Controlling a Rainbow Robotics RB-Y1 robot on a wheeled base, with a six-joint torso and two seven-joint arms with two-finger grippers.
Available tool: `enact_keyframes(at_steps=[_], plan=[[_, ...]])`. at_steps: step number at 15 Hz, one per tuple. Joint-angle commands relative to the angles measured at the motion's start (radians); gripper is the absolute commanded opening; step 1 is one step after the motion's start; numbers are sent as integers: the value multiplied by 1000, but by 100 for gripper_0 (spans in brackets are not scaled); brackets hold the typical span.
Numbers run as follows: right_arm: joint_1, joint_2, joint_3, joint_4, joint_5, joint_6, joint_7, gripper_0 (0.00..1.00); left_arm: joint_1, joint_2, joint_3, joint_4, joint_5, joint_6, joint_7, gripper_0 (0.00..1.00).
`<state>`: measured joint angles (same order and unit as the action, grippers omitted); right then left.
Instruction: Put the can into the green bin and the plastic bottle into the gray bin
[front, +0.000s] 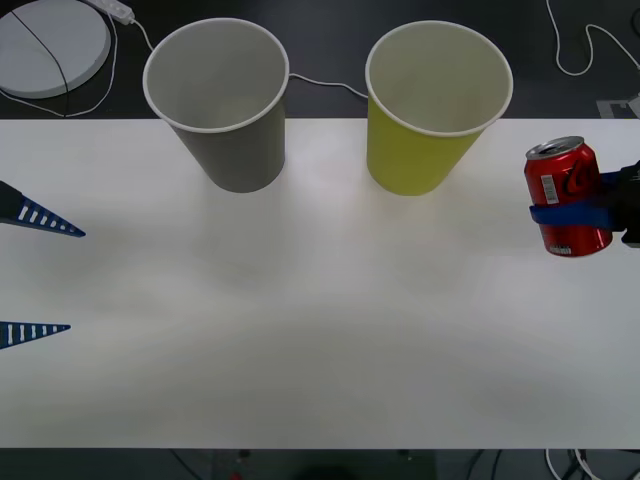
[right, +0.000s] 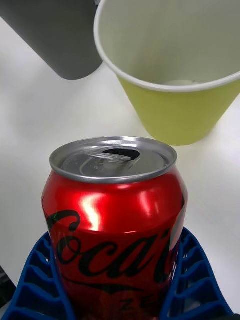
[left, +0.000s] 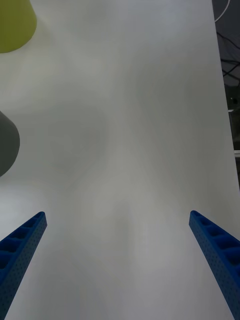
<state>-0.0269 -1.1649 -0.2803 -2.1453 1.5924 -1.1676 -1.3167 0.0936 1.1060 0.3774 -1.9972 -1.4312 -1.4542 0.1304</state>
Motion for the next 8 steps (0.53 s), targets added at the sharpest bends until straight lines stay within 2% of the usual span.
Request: enact_keyframes(at_steps=[1, 4, 8], plan=[[-136, -56, 6, 59, 0, -106, -27, 0, 0, 0, 0, 0, 0, 0, 0, 100], [-337, -88, 93, 142, 9, -211, -27, 0, 0, 0, 0, 0, 0, 0, 0, 100], [-631, -99, 326, 268, 29, -233, -27, 0, 0, 0, 0, 0, 0, 0, 0, 100]])
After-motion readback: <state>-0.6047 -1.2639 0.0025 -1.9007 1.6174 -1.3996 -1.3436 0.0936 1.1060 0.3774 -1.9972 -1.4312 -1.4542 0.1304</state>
